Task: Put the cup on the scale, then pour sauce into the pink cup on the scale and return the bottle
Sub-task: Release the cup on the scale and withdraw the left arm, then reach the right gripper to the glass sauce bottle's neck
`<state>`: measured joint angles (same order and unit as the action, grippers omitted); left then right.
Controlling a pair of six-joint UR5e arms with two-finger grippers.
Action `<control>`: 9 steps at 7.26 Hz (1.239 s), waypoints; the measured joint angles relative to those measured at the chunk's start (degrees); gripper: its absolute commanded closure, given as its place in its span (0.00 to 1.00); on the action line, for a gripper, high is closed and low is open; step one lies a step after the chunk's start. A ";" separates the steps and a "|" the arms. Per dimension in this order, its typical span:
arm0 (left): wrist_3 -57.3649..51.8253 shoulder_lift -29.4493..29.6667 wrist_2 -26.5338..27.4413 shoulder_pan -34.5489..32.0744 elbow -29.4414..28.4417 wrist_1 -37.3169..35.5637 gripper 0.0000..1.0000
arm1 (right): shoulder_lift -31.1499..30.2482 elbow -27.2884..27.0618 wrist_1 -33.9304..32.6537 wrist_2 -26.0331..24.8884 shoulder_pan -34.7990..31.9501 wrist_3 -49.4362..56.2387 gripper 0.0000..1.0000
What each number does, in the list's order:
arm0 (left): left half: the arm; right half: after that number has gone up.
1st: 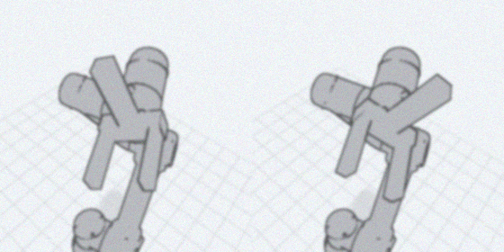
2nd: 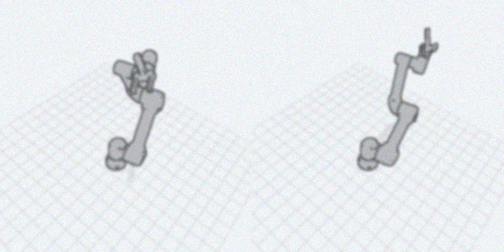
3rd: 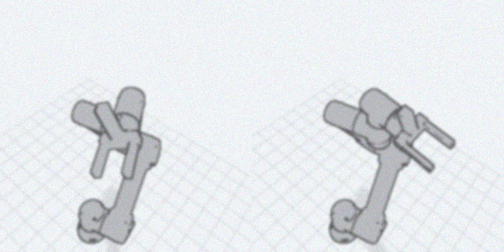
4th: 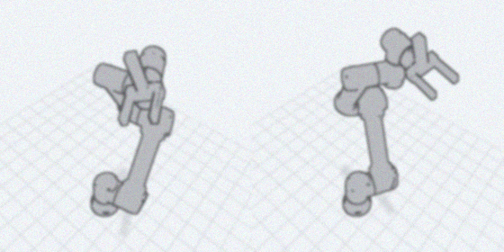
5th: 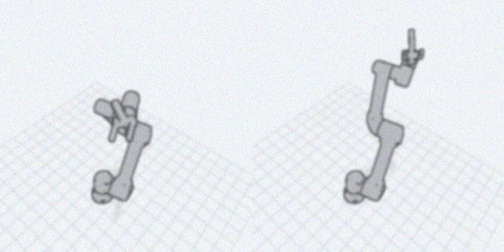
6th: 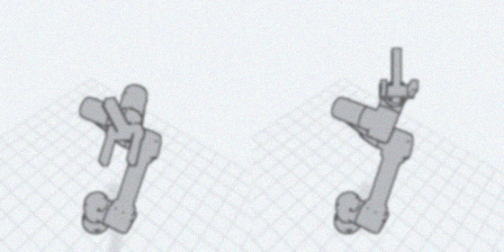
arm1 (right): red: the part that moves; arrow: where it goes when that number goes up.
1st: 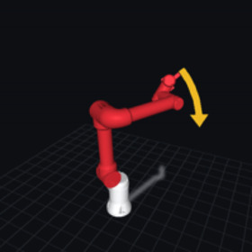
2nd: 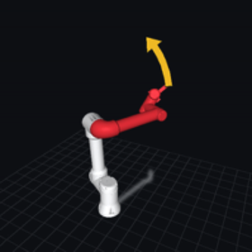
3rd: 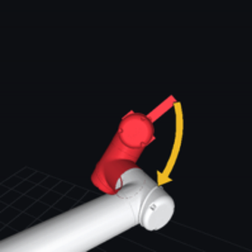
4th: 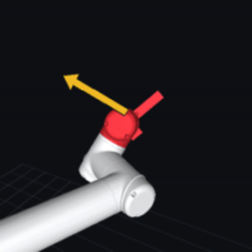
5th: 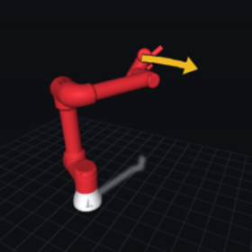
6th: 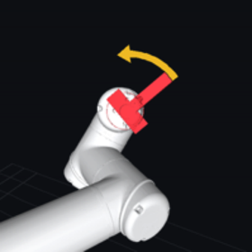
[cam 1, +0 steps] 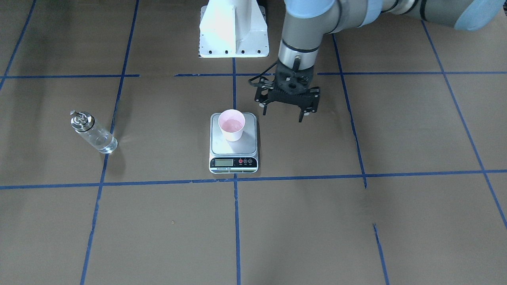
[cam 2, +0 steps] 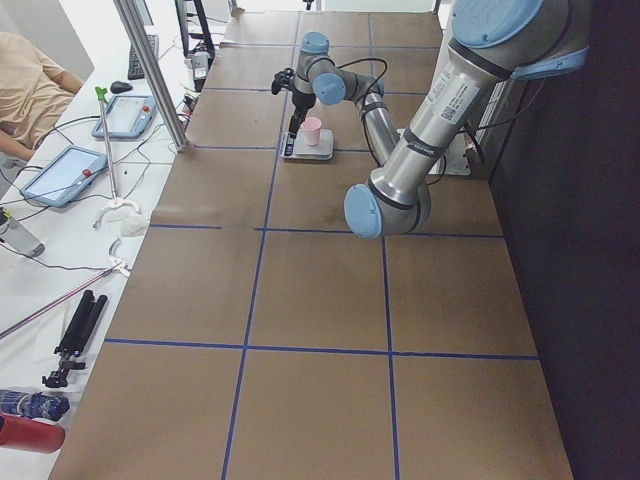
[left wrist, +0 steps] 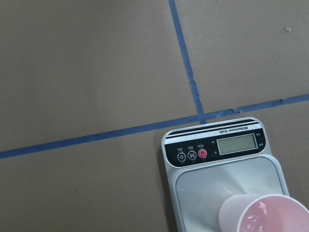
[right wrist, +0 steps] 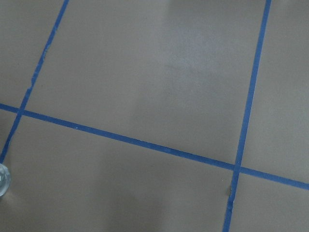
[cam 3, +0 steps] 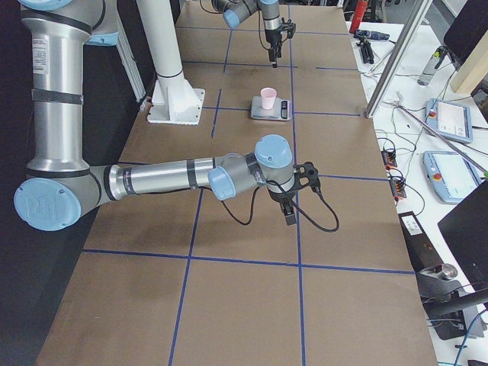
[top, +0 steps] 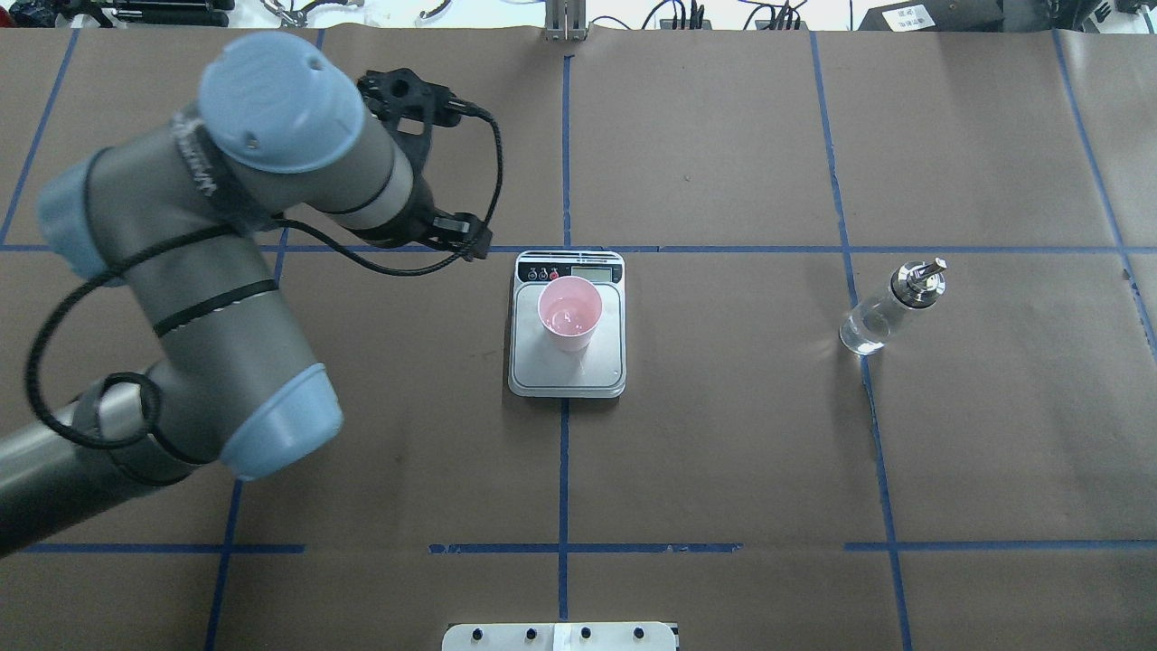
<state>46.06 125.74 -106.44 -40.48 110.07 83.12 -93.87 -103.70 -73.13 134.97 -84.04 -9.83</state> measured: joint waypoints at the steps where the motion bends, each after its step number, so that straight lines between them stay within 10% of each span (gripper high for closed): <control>1: -7.85 -5.60 -0.97 -4.01 3.95 -0.48 0.00 | 0.00 -2.19 -0.04 0.13 0.38 -3.57 0.00; 3: -31.58 -15.68 -4.25 -18.01 5.28 -0.43 0.00 | 0.25 -8.77 -0.21 -0.37 4.55 -15.09 0.00; 9: -71.48 -26.98 -20.00 -57.19 -22.51 2.55 0.00 | -1.82 -26.31 -0.45 -18.02 27.97 -46.10 0.00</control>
<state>-25.41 98.75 -126.44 -97.67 87.57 85.67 -95.69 -130.00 -73.58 116.95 -56.07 -55.93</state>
